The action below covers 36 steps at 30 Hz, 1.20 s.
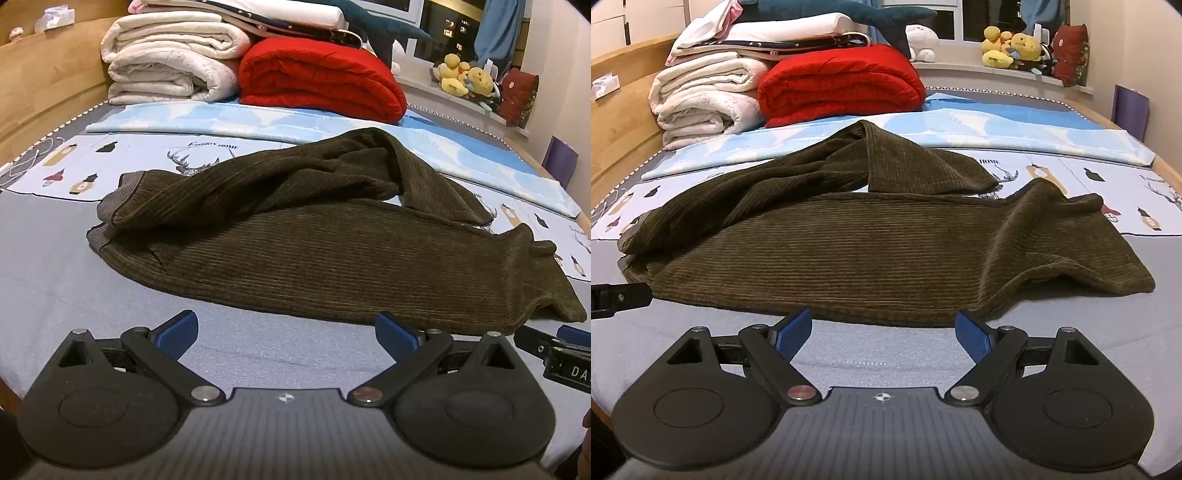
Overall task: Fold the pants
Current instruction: 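Move both tools toward the brown corduroy pants on the bed, then grasp the striped waistband with the left tool while the right tool grasps the leg hem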
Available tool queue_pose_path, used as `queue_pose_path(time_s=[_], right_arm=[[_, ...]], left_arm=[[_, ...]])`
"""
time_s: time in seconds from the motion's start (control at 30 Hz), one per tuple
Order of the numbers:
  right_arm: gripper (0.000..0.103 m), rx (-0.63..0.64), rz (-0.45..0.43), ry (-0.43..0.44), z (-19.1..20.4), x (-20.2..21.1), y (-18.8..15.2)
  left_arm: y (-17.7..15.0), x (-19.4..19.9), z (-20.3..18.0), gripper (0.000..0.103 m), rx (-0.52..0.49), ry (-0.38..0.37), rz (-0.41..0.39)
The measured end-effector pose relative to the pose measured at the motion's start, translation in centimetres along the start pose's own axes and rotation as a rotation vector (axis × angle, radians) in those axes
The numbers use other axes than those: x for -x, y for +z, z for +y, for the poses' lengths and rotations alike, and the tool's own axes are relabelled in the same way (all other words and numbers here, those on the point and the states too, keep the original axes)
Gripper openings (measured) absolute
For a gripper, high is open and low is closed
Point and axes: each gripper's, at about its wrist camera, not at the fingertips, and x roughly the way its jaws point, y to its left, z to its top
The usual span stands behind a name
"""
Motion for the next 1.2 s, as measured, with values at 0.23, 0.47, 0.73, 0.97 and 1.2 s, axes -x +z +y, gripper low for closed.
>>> queue_pose_path(time_s=[0.23,0.47,0.73,0.97,1.2], right_arm=[[0.086,-0.017,0.0,0.002,-0.3,-0.2,0.1],[0.086,-0.016,0.0,0.001,-0.2,-0.2,0.0],[0.086,-0.024,-0.004,-0.003,-0.1,-0.1,0.0],[0.08,-0.049,-0.073,-0.038,-1.1,0.3,0.8],[0.065,-0.223,-0.156,-0.139,-10.0,0.8,5.1]], left_arm=[[-0.2,-0.1,0.2,0.102,0.0,0.001,-0.002],[-0.3,-0.1,0.1,0.102,0.001,0.0,-0.001],[-0.2,-0.1,0.1,0.102,0.0,-0.001,-0.003],[1.5,1.0,1.0,0.071,-0.029,-0.053,-0.067],[8.4,-1.4,5.4,0.031,-0.136,-0.04,-0.063]])
